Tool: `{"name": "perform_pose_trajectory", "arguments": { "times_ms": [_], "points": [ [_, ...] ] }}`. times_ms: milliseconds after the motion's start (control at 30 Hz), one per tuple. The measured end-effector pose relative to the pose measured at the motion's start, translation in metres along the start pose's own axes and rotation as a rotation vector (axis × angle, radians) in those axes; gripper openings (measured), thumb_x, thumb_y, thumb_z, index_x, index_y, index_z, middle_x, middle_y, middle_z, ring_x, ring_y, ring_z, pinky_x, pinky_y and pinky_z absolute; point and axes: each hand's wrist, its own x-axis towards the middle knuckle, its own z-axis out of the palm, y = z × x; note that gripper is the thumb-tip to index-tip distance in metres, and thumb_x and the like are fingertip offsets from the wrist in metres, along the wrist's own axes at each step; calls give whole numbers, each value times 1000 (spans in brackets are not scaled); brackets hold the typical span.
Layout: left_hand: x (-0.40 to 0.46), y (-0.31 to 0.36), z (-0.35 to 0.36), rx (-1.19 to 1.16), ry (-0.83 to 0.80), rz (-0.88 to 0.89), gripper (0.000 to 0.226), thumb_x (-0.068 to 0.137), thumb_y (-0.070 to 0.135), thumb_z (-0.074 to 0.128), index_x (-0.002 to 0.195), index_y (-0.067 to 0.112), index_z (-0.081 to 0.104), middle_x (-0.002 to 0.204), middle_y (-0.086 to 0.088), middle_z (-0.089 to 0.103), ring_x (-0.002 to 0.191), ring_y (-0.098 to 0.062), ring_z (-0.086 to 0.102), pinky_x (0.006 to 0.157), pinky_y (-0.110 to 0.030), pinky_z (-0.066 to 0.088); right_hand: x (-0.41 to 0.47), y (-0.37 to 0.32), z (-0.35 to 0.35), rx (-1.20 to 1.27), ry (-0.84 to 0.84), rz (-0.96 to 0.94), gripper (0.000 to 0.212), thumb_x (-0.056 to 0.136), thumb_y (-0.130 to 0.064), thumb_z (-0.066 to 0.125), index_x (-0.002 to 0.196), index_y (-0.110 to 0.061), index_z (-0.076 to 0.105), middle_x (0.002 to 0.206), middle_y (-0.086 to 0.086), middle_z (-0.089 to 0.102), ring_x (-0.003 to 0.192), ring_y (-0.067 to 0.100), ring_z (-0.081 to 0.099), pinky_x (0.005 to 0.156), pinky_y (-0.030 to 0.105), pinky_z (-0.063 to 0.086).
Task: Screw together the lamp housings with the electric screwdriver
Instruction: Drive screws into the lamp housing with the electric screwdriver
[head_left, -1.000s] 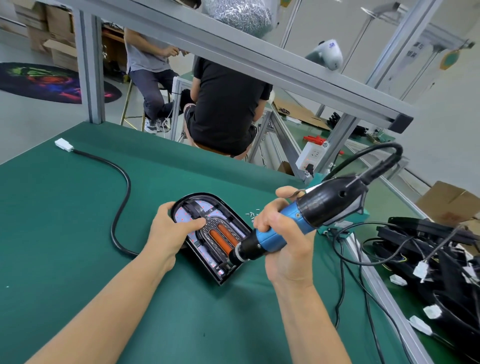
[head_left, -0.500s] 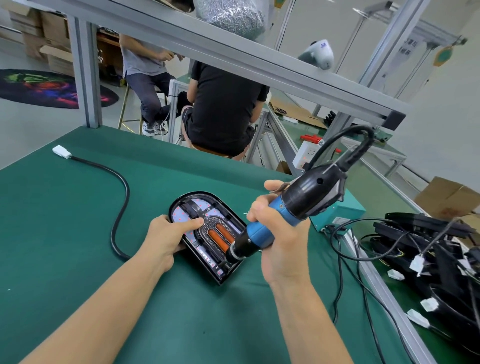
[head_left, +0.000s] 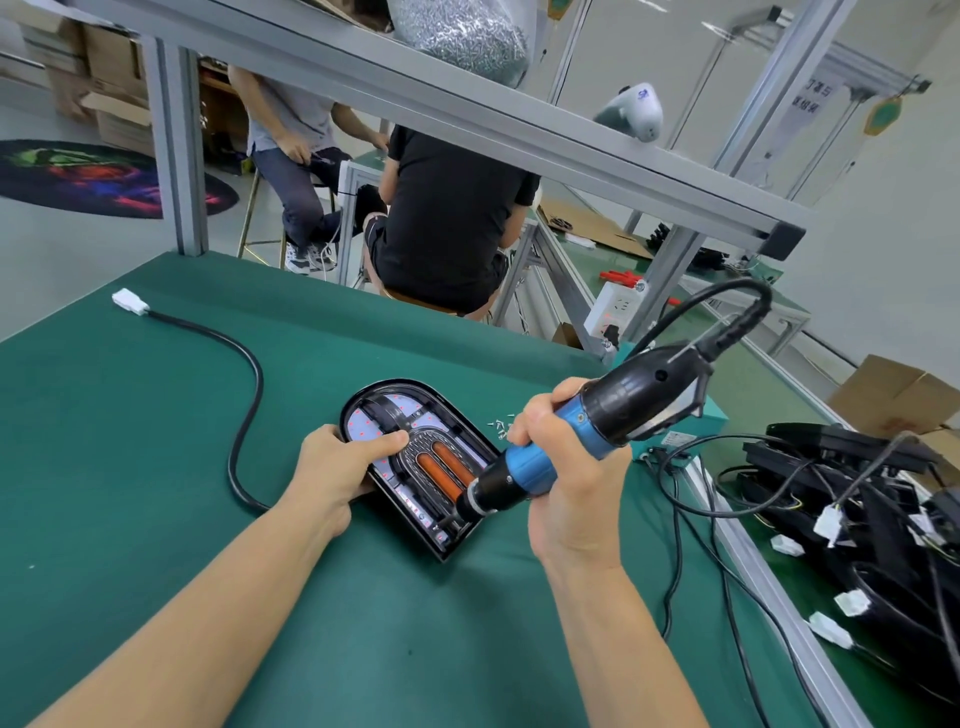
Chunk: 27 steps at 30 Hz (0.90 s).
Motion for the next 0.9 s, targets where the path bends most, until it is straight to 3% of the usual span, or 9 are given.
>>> {"name": "perform_pose_trajectory", "arguments": {
  "times_ms": [233,367,533,633,767,900],
  "points": [
    [2,-1,-1,-10,-5,0,36,67,0,81,95,6,59,87,-12,70,73,-27,67,81,-47,56,0,2,4,-62,-174,-23,22,65,-9,67,66,-30,60,64,-1,51,61,21,44,60,29,44],
    [1,-1,-1,-15,-3,5,33,67,0,81,91,8,59,85,-12,70,71,-26,67,77,-44,57,3,1,2,-49,-237,-24,22,65,-11,66,69,-32,59,63,-2,51,60,21,43,60,28,44],
    [-1,-1,-2,-23,-11,15,31,69,-1,79,90,8,59,83,-10,70,69,-24,67,70,-39,57,3,4,0,-24,-171,-7,27,64,-13,69,82,-33,65,63,-1,52,63,22,46,65,31,46],
    [-2,-1,-1,-20,-15,18,26,71,-2,78,86,10,60,79,-9,70,66,-23,66,67,-36,56,2,4,-1,-15,-154,-28,25,65,-15,70,83,-33,69,66,-2,55,61,18,52,66,29,48],
    [-3,-1,-1,-21,-20,19,24,72,-2,77,83,10,61,77,-8,70,63,-21,66,62,-33,56,1,4,3,-62,-152,-53,23,65,-17,70,81,-35,68,65,-2,53,67,24,48,73,38,45],
    [-2,-1,-2,-29,-23,13,26,71,-2,77,89,8,61,81,-10,70,67,-23,67,62,-33,55,6,3,5,-44,-203,-18,29,65,-15,70,87,-33,63,60,0,52,61,20,47,67,31,45]
  ]
}}
